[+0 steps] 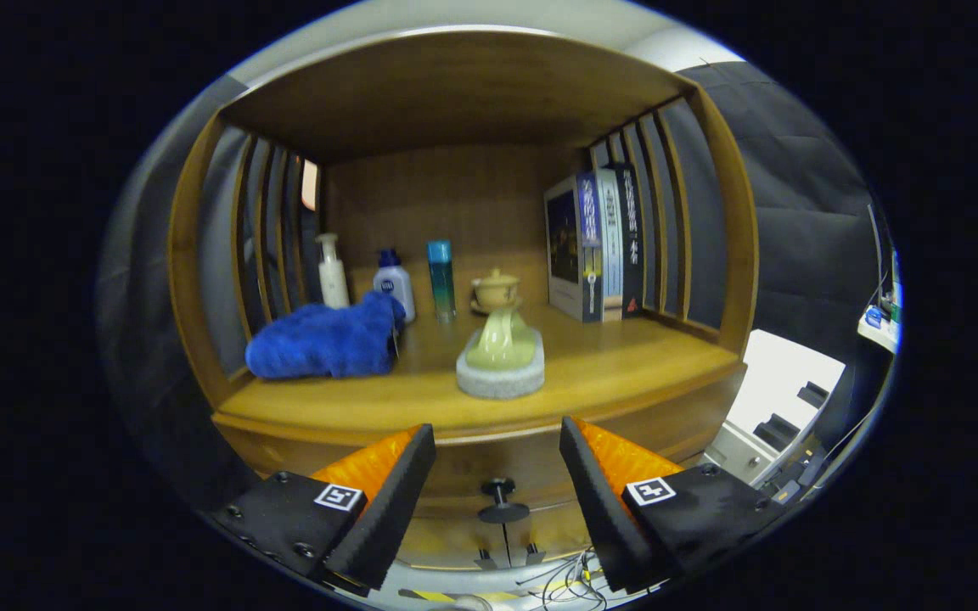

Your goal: Pull open the drawer, take out the items inside it, and place them on the countertop above the cabinet.

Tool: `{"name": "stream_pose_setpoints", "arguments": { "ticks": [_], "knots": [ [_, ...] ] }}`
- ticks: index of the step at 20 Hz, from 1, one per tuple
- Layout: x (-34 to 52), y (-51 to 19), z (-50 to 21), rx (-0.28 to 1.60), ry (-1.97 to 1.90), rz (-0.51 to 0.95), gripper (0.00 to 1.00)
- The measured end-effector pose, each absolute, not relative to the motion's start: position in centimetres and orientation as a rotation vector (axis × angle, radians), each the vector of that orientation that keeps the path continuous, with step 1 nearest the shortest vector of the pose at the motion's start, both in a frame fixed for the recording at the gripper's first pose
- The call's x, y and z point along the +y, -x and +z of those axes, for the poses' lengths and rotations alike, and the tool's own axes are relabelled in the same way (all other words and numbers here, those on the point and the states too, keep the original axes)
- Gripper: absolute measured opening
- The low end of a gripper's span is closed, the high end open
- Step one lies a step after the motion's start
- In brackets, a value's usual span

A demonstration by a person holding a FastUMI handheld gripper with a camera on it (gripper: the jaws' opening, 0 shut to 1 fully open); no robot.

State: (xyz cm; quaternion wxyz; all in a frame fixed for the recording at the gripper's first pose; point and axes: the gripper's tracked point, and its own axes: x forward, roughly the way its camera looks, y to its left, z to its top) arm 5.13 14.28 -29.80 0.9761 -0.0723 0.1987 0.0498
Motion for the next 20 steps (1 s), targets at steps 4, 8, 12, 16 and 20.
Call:
{"name": "stream_pose_setpoints", "arguments": {
  "ticks": [4,8,12,16,20],
  "knots": [
    [13.5,-2.5,-23.9,0.325,0.184,0.130,0.97],
    [12.2,0.0,-20.9,0.307,0.143,0.160,0.97],
    [11.6,1.7,-19.0,0.309,0.123,0.188,0.97],
    [11.1,2.0,-17.2,0.276,0.135,0.207,0.97],
    [11.2,2.0,-15.8,0.260,0.095,0.224,0.97]
  ]
}}
